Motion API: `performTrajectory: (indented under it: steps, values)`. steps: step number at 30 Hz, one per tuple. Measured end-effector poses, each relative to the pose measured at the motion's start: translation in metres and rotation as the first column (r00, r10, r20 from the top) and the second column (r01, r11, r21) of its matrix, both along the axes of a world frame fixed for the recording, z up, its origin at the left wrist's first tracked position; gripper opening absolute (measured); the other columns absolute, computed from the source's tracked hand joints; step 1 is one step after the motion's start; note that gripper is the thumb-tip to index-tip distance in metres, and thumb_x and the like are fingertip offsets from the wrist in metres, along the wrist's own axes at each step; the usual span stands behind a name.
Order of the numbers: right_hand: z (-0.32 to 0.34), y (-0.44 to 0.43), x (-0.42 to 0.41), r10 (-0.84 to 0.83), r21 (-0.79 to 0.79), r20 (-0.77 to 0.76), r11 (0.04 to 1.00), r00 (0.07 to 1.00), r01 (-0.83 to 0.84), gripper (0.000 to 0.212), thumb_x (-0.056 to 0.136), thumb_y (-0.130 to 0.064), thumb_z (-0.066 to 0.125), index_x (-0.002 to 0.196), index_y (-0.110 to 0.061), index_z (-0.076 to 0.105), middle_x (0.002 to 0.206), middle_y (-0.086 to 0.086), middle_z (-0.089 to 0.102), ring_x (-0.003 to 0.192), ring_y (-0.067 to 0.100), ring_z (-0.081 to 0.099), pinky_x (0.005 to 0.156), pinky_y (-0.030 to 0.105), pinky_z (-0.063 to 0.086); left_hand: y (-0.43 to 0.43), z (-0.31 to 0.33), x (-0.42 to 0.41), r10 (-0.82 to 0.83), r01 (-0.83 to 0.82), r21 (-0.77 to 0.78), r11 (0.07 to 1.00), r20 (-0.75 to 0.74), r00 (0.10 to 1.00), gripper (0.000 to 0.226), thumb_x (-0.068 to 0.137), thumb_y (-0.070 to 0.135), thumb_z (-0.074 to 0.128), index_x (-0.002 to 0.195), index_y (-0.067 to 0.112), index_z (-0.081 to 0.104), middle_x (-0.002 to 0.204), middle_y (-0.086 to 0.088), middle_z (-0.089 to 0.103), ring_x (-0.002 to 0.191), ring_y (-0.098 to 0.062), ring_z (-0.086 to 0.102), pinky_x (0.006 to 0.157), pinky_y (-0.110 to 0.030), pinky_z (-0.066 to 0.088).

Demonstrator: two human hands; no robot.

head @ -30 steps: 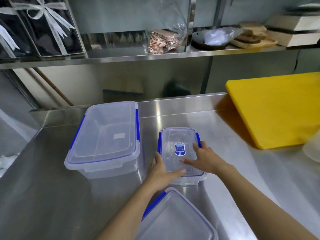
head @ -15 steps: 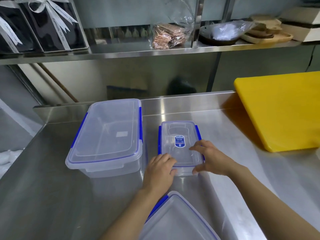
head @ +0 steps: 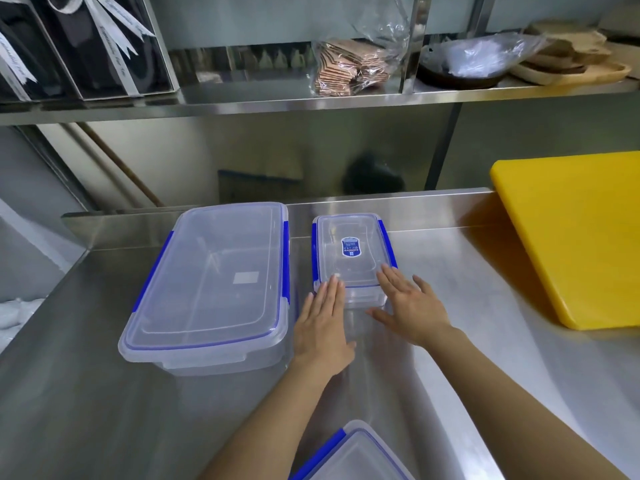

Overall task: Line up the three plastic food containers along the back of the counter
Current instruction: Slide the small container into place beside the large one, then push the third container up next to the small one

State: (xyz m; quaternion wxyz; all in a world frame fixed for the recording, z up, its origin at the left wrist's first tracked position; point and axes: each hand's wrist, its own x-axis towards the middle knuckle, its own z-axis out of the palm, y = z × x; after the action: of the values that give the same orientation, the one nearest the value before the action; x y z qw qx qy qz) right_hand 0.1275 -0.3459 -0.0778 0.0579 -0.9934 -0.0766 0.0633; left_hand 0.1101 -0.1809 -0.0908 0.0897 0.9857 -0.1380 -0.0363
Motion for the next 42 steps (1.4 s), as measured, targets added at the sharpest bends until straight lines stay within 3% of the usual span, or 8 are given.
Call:
performTrajectory:
  steps: [6,12,17,20,27,33,38,42]
  values:
    - [0.005,0.012,0.01,-0.027,-0.128,-0.075,0.992,0.997,0.017,0.088,0.089,-0.058,0.037,0.147,-0.014,-0.012,0.16,0.003,-0.008,0.147,0.017,-0.005,0.119,0.042,0.001,-0.001,-0.003,0.009,0.008,-0.004,0.066,0.998,-0.067,0.998,0.102,0.086,0.049,0.055,0.144,0.015,-0.022,0.157,-0.002,-0.023,0.143,-0.019,-0.021,0.115,-0.035,-0.011]
    - [0.013,0.015,0.003,-0.061,-0.056,-0.125,0.997,0.99,0.054,0.094,0.086,-0.058,0.045,0.147,-0.014,-0.012,0.16,0.004,-0.009,0.147,0.019,-0.007,0.119,0.045,0.003,0.008,0.008,-0.007,-0.06,0.054,-0.114,0.992,-0.045,0.997,0.079,0.092,0.047,0.044,0.148,0.019,-0.004,0.16,0.0,-0.008,0.146,-0.016,-0.01,0.116,-0.032,-0.006]
    - [0.027,0.026,-0.021,-0.069,0.184,-0.041,0.98,0.997,0.075,0.069,0.089,-0.042,0.053,0.144,-0.017,0.02,0.153,0.009,0.029,0.135,0.03,0.036,0.106,0.044,0.036,0.023,0.022,-0.046,0.021,-0.129,-0.402,0.906,-0.261,0.965,0.058,0.087,0.049,0.053,0.138,0.023,0.039,0.143,0.001,0.047,0.127,-0.019,0.047,0.106,-0.037,0.04]
    - [0.035,0.028,-0.041,-0.071,0.358,-0.167,0.925,0.983,0.128,0.058,0.086,-0.041,0.057,0.136,-0.017,0.039,0.136,0.01,0.053,0.117,0.028,0.054,0.096,0.038,0.045,0.039,0.03,-0.059,-0.009,-0.263,-0.469,0.843,-0.501,0.865,0.061,0.081,0.052,0.059,0.132,0.021,0.047,0.131,-0.002,0.058,0.113,-0.018,0.058,0.1,-0.038,0.047]
    - [0.061,0.021,-0.104,0.131,0.388,-0.67,0.901,0.731,0.194,0.05,0.08,-0.041,0.066,0.121,-0.017,0.053,0.116,0.007,0.062,0.101,0.021,0.065,0.087,0.04,0.056,0.058,0.041,-0.096,-0.108,-0.275,-0.378,0.884,-0.738,0.666,0.054,0.079,0.055,0.062,0.117,0.018,0.058,0.112,0.0,0.06,0.095,-0.015,0.056,0.079,-0.023,0.043]
    - [0.056,0.021,-0.137,0.183,0.324,-0.794,0.934,0.58,0.149,0.038,0.081,-0.028,0.069,0.114,-0.014,0.056,0.109,0.008,0.063,0.098,0.026,0.062,0.089,0.044,0.055,0.061,0.027,-0.117,-0.147,-0.326,-0.442,0.836,-0.751,0.644,0.048,0.062,0.048,0.08,0.095,0.016,0.064,0.093,-0.002,0.065,0.084,-0.02,0.062,0.087,-0.038,0.051]
    - [0.042,0.017,-0.145,0.201,0.474,-0.668,0.857,0.716,0.202,0.029,0.082,-0.024,0.068,0.108,-0.013,0.058,0.09,-0.001,0.061,0.088,0.023,0.063,0.071,0.027,0.056,0.061,0.017,-0.128,-0.124,-0.455,-0.538,0.71,-0.731,0.671,0.048,0.054,0.045,0.08,0.083,0.015,0.057,0.083,-0.01,0.057,0.075,-0.022,0.054,0.074,-0.035,0.045]
    - [0.026,0.016,-0.141,-0.02,0.505,-0.399,0.83,0.917,0.238,0.038,0.085,-0.036,0.062,0.114,-0.012,0.058,0.101,0.004,0.062,0.092,0.021,0.057,0.079,0.028,0.045,0.051,0.009,-0.133,0.017,-0.65,-0.611,0.452,-0.723,0.691,0.049,0.065,0.034,0.082,0.096,0.004,0.06,0.095,-0.017,0.071,0.082,-0.031,0.069,0.079,-0.042,0.055]
